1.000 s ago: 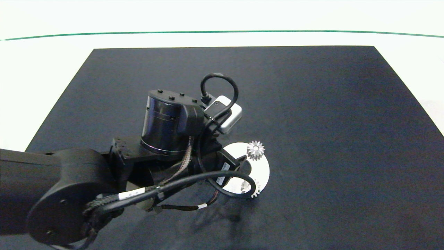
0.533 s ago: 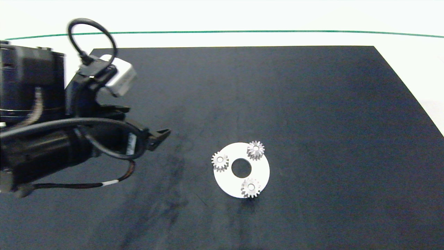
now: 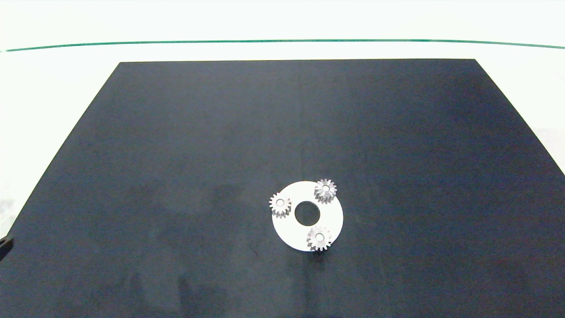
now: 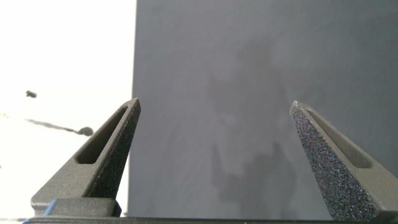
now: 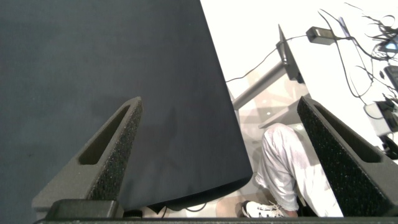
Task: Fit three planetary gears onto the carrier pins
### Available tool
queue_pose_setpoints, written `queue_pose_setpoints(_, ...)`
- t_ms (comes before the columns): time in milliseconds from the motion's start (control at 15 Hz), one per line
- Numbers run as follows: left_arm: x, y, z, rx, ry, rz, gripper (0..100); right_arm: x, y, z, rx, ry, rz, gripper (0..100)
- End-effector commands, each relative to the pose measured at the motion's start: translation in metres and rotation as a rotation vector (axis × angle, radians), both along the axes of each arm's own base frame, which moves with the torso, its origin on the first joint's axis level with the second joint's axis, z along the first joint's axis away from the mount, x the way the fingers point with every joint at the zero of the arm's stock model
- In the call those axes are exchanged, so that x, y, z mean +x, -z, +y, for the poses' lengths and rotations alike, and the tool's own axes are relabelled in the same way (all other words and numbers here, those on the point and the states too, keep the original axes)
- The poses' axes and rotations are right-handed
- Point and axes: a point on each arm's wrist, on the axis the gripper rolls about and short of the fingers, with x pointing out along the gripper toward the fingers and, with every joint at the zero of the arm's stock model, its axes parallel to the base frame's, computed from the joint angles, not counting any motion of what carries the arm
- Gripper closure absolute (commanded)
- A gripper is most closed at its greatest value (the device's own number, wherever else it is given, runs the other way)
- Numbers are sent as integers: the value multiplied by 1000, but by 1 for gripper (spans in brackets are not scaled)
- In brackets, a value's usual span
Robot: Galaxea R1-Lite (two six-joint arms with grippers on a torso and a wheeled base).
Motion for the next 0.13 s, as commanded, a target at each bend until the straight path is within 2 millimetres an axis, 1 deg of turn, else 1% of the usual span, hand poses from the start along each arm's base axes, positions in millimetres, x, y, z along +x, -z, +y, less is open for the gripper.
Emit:
queue_pose_setpoints(67,-75,37,6,-13,-95,-136,0,2,20,3,-4,30,21,0)
queue_pose_setpoints(133,-81,47,7,-14,-99,-148,0,2,29,4,-4,21,26,0)
